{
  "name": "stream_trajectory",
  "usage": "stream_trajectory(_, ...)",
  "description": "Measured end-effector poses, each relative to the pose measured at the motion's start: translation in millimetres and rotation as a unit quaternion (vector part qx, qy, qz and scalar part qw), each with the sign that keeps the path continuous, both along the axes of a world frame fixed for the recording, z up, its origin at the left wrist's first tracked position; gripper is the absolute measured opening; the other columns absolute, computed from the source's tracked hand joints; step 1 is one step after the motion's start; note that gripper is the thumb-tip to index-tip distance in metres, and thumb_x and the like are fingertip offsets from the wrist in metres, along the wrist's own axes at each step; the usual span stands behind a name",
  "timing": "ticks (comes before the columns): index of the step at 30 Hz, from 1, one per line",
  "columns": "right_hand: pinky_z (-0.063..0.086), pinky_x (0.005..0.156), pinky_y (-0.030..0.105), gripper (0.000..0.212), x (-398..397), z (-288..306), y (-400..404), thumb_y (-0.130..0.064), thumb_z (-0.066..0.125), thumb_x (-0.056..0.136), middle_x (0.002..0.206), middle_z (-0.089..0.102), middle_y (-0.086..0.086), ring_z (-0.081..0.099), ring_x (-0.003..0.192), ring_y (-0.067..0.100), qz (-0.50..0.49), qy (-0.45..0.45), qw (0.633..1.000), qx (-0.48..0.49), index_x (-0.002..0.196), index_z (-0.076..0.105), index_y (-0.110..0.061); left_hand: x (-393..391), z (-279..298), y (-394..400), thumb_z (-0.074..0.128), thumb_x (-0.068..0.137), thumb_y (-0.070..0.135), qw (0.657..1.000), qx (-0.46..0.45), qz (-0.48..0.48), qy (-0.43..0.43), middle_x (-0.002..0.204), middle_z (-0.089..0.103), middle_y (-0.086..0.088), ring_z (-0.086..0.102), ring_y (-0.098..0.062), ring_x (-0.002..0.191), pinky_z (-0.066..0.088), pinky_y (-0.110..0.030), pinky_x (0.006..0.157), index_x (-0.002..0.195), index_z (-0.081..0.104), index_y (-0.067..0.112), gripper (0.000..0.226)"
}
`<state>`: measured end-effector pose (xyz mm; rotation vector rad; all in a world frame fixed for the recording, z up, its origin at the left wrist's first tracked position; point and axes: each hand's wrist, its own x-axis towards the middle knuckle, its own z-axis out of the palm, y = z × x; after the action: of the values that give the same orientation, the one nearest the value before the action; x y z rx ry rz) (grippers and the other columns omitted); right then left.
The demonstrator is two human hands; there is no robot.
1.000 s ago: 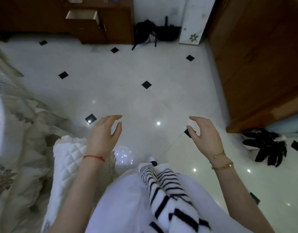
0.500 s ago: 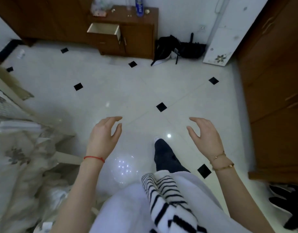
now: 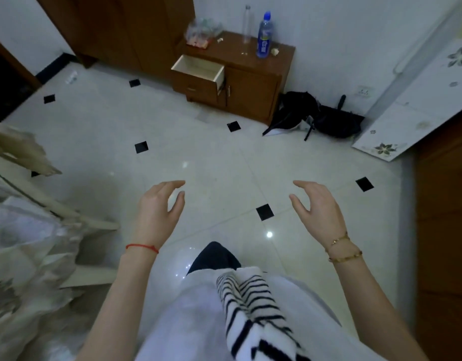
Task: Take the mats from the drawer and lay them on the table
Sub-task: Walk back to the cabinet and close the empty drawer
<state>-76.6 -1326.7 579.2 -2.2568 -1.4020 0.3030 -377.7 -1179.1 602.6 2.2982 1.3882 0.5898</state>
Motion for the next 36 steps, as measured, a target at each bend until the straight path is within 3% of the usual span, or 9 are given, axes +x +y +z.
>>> stream_trajectory(6,0.041,0.097,0.029,0.035,36,-18,115,-0.025,0.06,0.095,0.122,0.064,0.006,0.055,0.117,0.024,0.024,0.011,1.0,-0.01,0.127,0.06,-0.009,25,-20,103,0.06,0.093,0.015,0.999,-0.022,0.031,0.002,0.112,0.069,-0.005,0.064,-0.022,0.105,0.041,-0.02,0.091,0.116,0.068,0.012,0.024)
stream_trajectory(19,0.033,0.098,0.022,0.034,82,-8,442,-0.023,0.063,0.094,0.121,0.065,0.01,0.058,0.115,0.026,0.032,0.005,0.999,0.021,0.125,0.061,-0.007,62,-1,423,0.06,0.093,0.017,1.0,0.013,0.022,0.011,0.109,0.071,-0.004,0.065,-0.025,0.101,0.052,-0.037,0.089,0.114,0.067,0.013,0.023)
stream_trajectory(24,0.034,0.096,0.022,0.036,95,-8,536,-0.025,0.061,0.095,0.119,0.065,0.007,0.056,0.115,0.024,0.035,0.014,0.999,0.004,0.127,0.061,-0.008,82,4,519,0.059,0.094,0.019,0.999,0.019,0.033,0.009,0.105,0.07,-0.005,0.065,-0.026,0.086,0.051,-0.033,0.081,0.115,0.067,0.013,0.023)
stream_trajectory(29,0.043,0.089,0.029,0.034,113,-24,628,-0.021,0.064,0.093,0.116,0.066,0.009,0.059,0.106,0.026,0.042,0.023,0.999,0.008,0.124,0.062,-0.007,105,-13,613,0.057,0.094,0.021,1.0,0.014,0.026,0.01,0.108,0.07,-0.005,0.065,-0.024,0.099,0.047,-0.028,0.088,0.115,0.067,0.012,0.025)
stream_trajectory(36,0.045,0.09,0.031,0.032,149,-32,776,-0.019,0.064,0.093,0.115,0.066,0.009,0.059,0.108,0.025,0.05,0.008,0.998,0.022,0.123,0.062,-0.008,151,-15,760,0.06,0.094,0.014,0.999,0.032,0.005,0.014,0.111,0.07,-0.006,0.066,-0.023,0.101,0.045,-0.025,0.09,0.116,0.068,0.011,0.024)
